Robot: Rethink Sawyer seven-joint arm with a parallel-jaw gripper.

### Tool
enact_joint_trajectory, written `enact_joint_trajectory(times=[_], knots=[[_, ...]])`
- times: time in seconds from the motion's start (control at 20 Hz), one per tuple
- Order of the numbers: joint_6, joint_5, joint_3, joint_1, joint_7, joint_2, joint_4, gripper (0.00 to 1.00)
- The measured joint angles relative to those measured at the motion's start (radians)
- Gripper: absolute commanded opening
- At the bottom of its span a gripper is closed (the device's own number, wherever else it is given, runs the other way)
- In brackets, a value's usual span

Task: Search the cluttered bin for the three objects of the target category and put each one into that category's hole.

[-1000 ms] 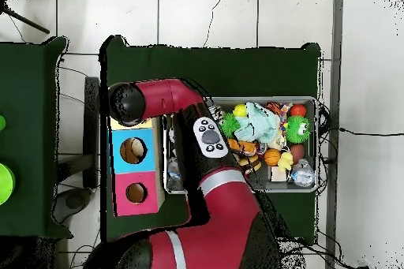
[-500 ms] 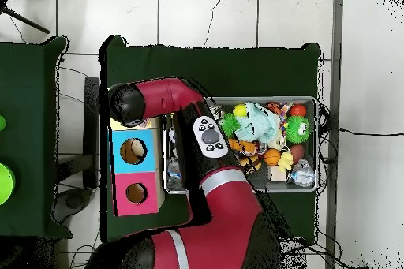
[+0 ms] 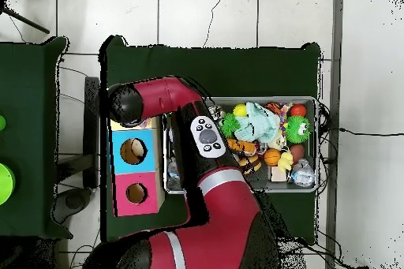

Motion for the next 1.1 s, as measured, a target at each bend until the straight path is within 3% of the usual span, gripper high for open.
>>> enact_joint_trajectory(times=[0.45,1.1], knots=[[0.041,-0.012,-0.011,0.007,0.0,-0.014,-0.004,1.0],[0.172,-0.037,-0.026,0.032,0.0,-0.064,-0.015,1.0]])
